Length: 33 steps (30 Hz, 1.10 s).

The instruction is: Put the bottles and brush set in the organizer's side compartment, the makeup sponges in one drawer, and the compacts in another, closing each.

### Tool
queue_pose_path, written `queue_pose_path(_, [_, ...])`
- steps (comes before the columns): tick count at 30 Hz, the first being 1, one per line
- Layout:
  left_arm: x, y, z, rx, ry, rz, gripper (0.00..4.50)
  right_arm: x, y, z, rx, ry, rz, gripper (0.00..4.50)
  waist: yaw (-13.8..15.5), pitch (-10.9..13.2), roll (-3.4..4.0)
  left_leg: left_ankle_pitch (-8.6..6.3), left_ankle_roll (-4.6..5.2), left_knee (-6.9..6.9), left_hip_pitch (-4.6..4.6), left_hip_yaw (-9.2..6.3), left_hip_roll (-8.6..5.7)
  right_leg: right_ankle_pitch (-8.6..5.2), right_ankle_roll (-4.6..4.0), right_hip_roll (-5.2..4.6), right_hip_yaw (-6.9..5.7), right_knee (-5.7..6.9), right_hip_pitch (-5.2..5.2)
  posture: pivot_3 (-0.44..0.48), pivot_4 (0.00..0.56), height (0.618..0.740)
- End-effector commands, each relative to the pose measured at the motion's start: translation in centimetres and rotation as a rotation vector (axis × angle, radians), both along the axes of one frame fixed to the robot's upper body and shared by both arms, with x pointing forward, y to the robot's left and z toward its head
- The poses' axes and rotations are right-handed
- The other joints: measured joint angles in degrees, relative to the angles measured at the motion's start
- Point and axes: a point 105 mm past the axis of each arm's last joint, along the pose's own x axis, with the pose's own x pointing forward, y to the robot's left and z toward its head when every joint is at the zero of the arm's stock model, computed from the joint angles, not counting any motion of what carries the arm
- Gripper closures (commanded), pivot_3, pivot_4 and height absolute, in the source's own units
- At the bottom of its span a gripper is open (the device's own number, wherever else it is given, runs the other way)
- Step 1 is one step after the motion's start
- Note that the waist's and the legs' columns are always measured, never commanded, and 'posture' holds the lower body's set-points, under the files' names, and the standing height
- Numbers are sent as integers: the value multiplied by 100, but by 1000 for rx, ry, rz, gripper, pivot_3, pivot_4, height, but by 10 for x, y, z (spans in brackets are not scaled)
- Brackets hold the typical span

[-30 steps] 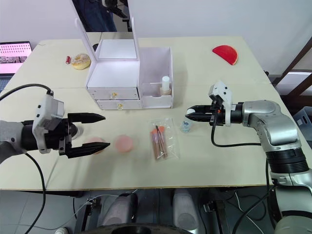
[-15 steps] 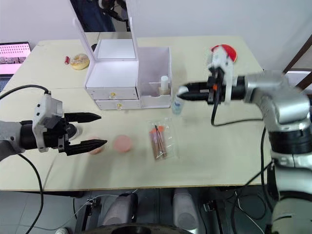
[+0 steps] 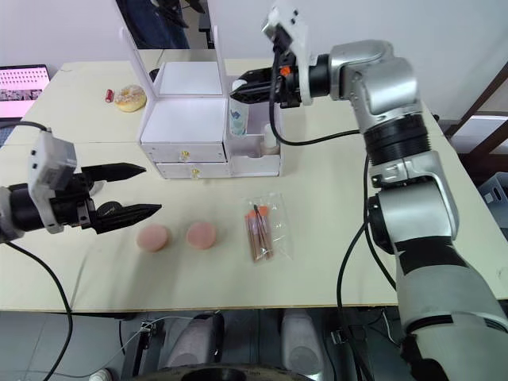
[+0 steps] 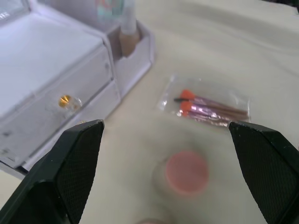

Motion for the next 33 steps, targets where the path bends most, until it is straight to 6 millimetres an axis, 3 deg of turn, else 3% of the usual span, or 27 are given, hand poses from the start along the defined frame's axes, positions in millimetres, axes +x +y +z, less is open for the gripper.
queue_pose_path(1, [-7, -3, 18, 0, -55, 11, 0, 7, 7, 9, -37, -87, 1, 3832, -8, 0, 0, 0, 0, 0, 1, 0, 0, 0, 1, 0, 0, 0, 0, 0, 150, 739])
queue_pose_path(17, [-11, -7, 26, -26, -60, 25, 0, 29, 23, -59, -185, -16, -53, 3832, -153, 0, 0, 2, -3, -1, 7, 0, 0, 1, 1, 0, 0, 9, 0, 0, 150, 739])
queue_pose_path(33, [-8, -9, 25, -27, -50, 13, 0, 34, 27, -75, -187, 8, -90, 3832, -147, 0, 0, 2, -3, -1, 9, 0, 0, 1, 2, 1, 0, 11, 0, 0, 150, 739])
